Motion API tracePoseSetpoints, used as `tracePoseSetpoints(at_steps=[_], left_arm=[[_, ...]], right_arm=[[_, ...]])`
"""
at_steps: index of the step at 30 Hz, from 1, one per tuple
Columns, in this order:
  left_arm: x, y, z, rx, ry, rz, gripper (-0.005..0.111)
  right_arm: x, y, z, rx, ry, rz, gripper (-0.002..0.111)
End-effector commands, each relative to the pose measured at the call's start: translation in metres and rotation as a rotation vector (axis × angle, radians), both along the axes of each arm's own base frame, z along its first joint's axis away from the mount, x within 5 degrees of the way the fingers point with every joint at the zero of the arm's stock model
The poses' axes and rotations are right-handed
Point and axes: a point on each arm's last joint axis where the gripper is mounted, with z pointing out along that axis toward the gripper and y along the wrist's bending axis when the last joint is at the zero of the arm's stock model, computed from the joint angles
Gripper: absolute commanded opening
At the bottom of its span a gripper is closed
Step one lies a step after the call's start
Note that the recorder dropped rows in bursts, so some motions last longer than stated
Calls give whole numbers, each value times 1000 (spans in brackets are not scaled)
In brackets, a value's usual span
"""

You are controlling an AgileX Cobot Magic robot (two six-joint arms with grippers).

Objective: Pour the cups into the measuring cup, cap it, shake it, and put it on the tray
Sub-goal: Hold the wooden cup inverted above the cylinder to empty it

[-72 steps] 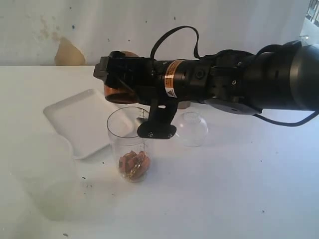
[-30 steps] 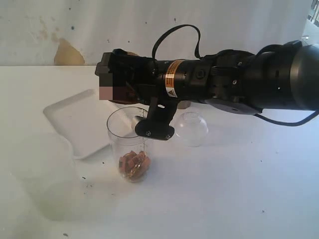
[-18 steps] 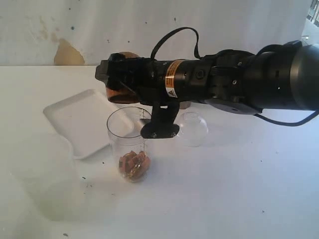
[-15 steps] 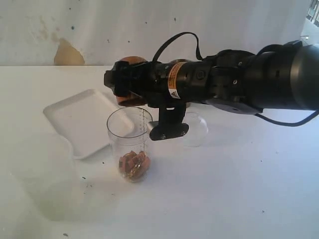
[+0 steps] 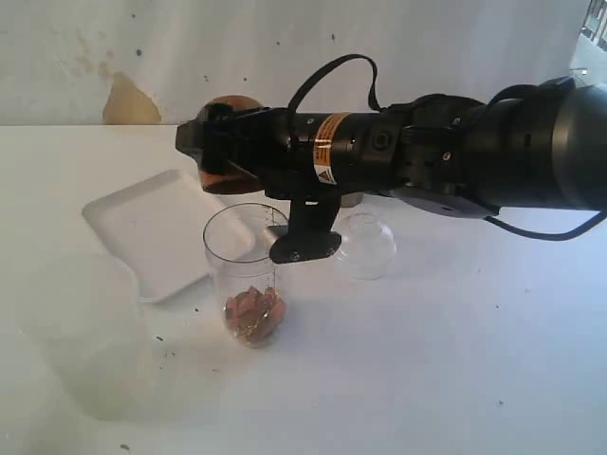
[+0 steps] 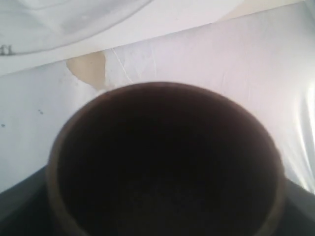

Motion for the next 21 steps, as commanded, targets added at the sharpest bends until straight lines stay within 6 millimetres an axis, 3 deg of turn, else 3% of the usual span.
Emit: tracePoseSetpoints(at_steps=[1, 8, 17, 21], left_arm=[[0, 0, 0, -8, -7, 4, 1], [0, 0, 0, -8, -7, 4, 1], [0, 0, 0, -8, -7, 4, 1], [0, 0, 0, -8, -7, 4, 1]], right_arm=[[-1, -1, 4, 178, 158, -70, 0], [-1, -1, 4, 306, 287, -122, 0], [-1, -1, 4, 316, 299, -125, 0], [1, -3, 5, 531, 479, -235, 0]])
